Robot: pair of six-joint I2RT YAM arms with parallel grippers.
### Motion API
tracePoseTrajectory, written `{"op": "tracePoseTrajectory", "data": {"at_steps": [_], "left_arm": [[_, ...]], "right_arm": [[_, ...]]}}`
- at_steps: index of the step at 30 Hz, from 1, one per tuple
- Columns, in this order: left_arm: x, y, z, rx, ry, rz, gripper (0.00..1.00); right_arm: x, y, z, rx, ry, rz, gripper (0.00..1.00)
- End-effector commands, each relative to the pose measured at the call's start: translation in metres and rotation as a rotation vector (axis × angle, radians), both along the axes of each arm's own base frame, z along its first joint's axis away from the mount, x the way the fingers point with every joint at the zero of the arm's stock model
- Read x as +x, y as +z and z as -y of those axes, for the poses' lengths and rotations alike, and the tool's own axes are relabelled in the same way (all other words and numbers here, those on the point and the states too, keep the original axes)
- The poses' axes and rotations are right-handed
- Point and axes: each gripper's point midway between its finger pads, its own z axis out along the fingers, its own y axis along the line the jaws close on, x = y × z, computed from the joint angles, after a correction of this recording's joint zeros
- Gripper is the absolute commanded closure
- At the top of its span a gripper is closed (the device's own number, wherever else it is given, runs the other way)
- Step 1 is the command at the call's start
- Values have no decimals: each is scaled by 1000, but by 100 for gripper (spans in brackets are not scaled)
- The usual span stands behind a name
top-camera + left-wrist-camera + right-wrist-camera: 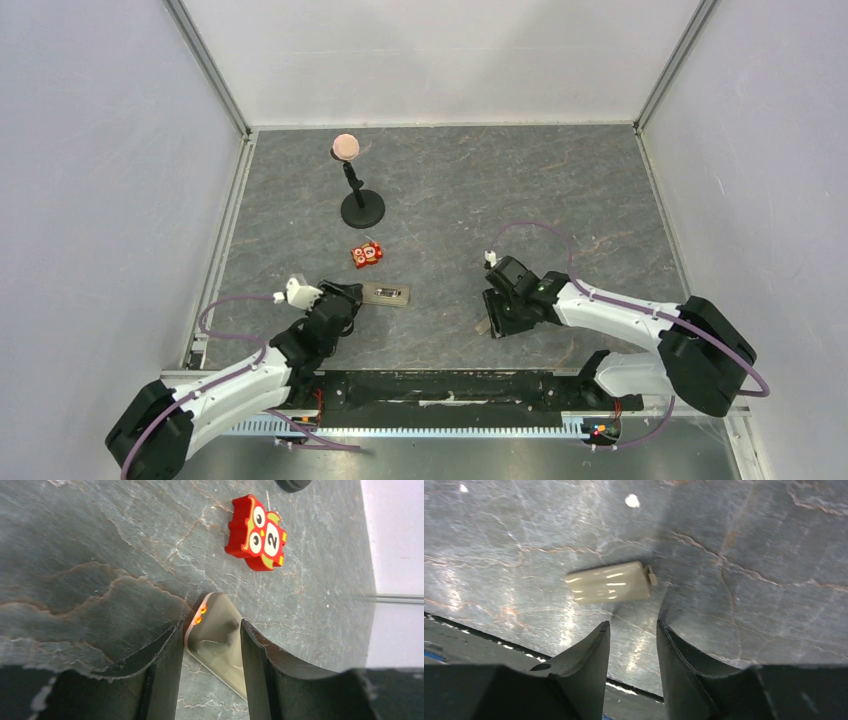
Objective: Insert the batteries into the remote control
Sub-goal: Place the remote control at the center of the board.
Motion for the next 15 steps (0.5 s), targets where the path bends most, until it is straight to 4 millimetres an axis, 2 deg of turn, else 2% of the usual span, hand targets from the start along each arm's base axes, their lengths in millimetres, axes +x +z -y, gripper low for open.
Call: {"op": "tracePoseTrajectory", "data": {"at_steps": [1, 8, 15], "left_arm": [[-6, -3, -25, 92, 91, -45, 48], [-17, 18, -51, 157, 209, -116, 48], [-17, 33, -56, 192, 242, -151, 49]], "right_arm": [[4, -8, -17, 49, 6, -11, 59], [20, -6, -40, 100, -5, 5, 61], [37, 11, -52, 152, 17, 91, 60]]}}
